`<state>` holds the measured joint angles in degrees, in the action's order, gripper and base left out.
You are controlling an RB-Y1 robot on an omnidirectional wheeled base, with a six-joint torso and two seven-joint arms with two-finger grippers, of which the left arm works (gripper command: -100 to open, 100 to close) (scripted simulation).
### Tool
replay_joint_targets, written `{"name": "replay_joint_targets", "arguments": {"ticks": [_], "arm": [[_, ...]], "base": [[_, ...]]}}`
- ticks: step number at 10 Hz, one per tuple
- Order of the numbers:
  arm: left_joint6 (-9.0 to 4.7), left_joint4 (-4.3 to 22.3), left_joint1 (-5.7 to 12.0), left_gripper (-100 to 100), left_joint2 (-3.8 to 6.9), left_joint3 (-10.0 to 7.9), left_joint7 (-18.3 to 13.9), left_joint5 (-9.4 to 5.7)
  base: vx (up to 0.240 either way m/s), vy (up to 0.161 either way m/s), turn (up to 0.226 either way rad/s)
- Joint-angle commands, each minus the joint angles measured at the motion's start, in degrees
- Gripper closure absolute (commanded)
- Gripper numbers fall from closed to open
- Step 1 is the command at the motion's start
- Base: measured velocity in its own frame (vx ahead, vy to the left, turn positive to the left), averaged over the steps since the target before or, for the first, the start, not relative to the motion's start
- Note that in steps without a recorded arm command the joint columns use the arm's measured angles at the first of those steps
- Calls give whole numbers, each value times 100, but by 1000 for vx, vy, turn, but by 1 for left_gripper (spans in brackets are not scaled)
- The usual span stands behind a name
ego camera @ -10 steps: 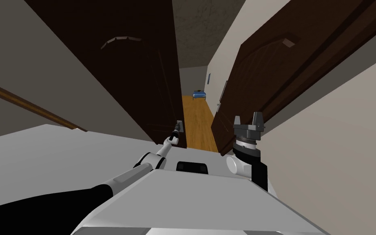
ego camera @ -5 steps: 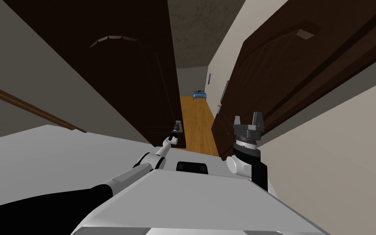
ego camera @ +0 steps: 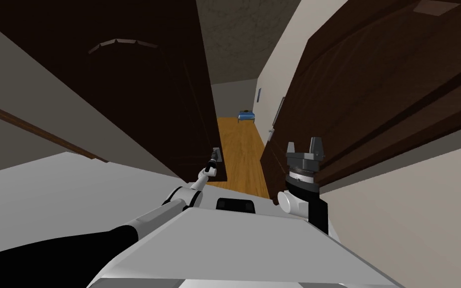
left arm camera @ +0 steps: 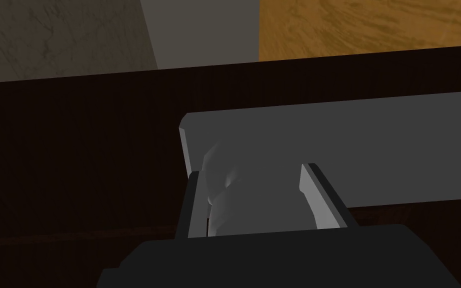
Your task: Push the door open
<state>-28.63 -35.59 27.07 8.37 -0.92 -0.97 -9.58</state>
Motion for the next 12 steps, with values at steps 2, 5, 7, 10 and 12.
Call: {"name": "replay_joint_targets", "arguments": {"ticks": [2, 5, 7, 10, 12], "arm": [[64, -61, -55, 100, 149, -225, 57, -62], [60, -27, -64, 100, 206, -380, 109, -102], [55, 15, -75, 100, 276, -573, 175, -153], [49, 62, -88, 100, 356, -791, 249, -210], [49, 62, -88, 100, 356, -791, 249, -210]], "base": [[164, -122, 61], [178, -116, 77], [160, -104, 58], [181, -141, 94], [96, -44, 11]]}}
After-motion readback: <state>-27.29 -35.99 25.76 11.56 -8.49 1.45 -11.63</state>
